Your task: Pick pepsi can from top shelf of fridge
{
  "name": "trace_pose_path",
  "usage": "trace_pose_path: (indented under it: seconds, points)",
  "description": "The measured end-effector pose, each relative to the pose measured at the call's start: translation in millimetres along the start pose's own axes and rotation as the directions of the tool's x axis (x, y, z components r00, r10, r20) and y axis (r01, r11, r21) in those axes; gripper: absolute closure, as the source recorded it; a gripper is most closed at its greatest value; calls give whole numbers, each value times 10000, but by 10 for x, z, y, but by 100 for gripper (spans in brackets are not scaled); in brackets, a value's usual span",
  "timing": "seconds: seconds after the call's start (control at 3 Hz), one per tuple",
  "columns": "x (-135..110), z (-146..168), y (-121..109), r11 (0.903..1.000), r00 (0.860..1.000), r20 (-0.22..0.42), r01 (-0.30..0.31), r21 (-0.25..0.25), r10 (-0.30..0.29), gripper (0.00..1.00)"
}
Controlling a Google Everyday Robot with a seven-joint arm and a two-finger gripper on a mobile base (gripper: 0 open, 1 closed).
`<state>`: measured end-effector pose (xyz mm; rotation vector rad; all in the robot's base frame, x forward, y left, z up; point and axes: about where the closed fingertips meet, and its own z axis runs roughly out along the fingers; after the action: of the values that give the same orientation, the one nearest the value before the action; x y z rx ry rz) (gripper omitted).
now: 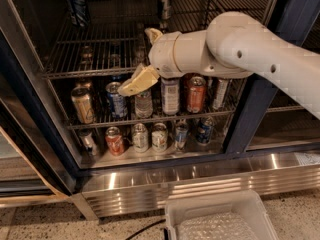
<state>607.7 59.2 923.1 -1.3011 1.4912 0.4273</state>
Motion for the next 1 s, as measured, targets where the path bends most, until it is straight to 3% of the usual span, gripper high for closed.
trace_pose_path:
  seconds: [0.33, 1.0]
  points:
    - [-124, 99, -273, 9998, 9950, 985, 154, -99, -143, 0]
    - [-67, -228, -1090, 9995, 9744, 2242, 233, -219, -178, 0]
